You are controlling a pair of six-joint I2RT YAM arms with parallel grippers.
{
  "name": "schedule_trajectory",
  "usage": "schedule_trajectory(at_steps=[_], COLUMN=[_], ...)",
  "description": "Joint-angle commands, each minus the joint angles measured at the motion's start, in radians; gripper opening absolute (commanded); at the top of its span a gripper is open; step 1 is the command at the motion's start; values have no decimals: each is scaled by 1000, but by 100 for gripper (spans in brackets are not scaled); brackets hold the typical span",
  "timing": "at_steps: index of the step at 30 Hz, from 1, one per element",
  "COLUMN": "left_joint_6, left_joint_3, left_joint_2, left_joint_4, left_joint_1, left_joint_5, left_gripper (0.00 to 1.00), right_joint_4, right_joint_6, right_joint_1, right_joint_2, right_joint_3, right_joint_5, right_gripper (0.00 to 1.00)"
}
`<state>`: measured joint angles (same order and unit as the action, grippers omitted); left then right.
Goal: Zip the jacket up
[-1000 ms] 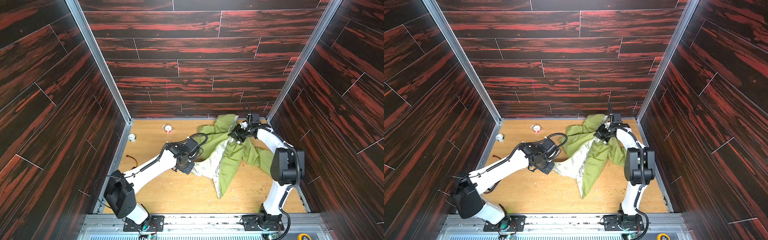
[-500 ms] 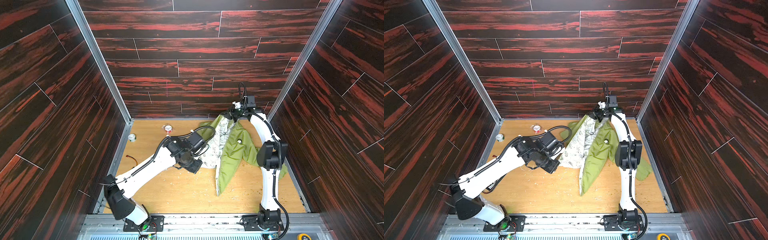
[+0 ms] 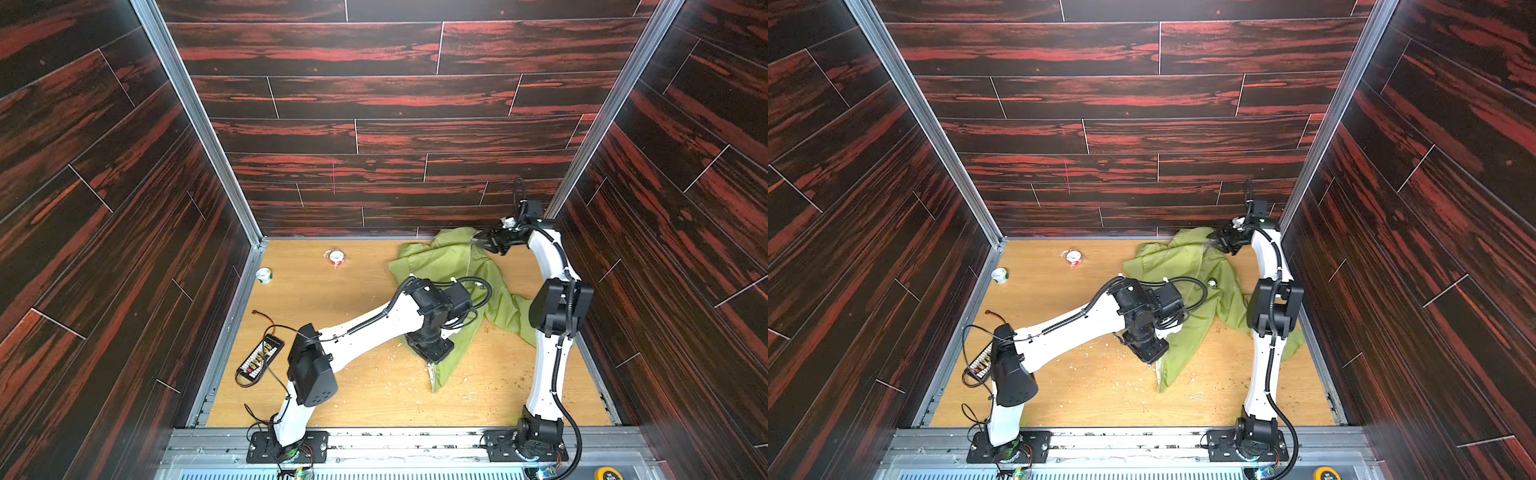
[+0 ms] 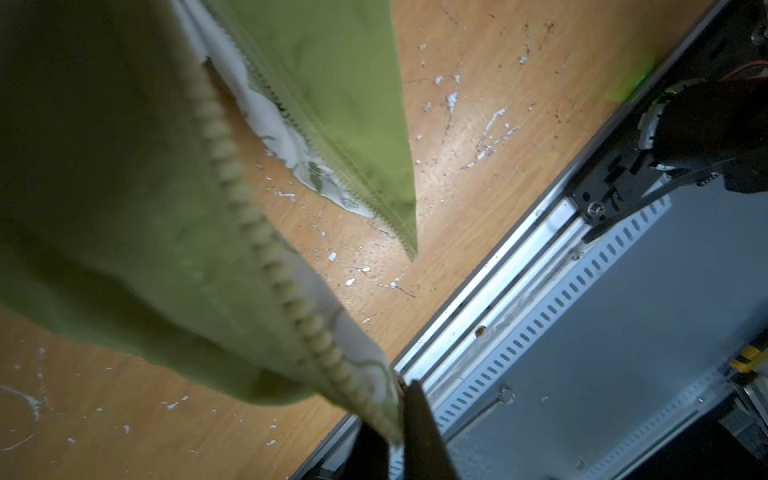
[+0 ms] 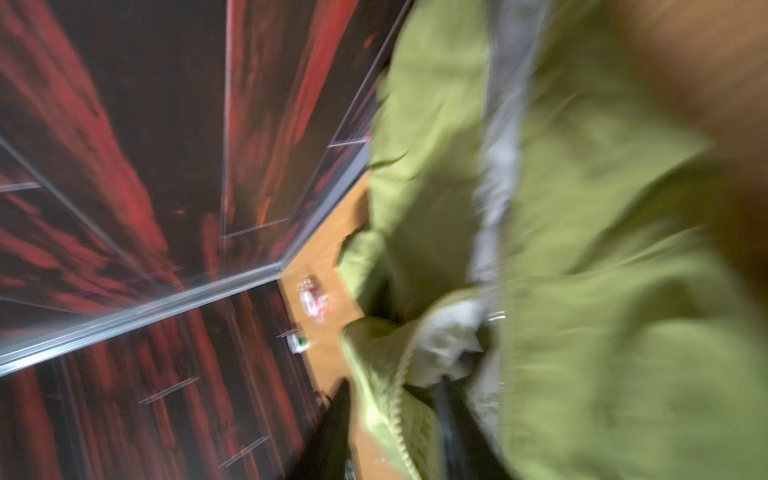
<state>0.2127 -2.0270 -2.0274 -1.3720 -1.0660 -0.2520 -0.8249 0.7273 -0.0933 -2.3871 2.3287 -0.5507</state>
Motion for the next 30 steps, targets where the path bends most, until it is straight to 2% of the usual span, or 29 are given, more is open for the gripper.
schedule_trajectory(at_steps=[1,5,10,13,18,21,25,30], left_joint_6=[15,65,147,241,442,371,197,63], left_joint_3=[-46,-16,71,258,681,755,750,676], left_joint_2=[4,36,141,269,530,543,486,349], left_joint_4=[-18,91,201,344,709,710,714,728], left_joint_1=[-24,-25,-2,84,315,391,396,397], left_joint_5=[-87,-105,-65,-48,-54,-74,-32,-25], left_gripper=[50,59,60,60,74,75,75,75], right_joint_4=[-66,-64,-59,-15,148,214,263,331], right_joint_6=[-60,-65,-69,-65,-10,23,63,110], right_joint_1=[4,3,5,4,12,52,152,231], right_joint_2=[-30,37,180,314,598,710,783,781], right_joint_3=[-6,-74,-212,-378,-764,-953,-1119,-1207], right_joint_5=[47,69,119,149,128,99,101,123], right_gripper=[52,60,60,60,54,50,50,60])
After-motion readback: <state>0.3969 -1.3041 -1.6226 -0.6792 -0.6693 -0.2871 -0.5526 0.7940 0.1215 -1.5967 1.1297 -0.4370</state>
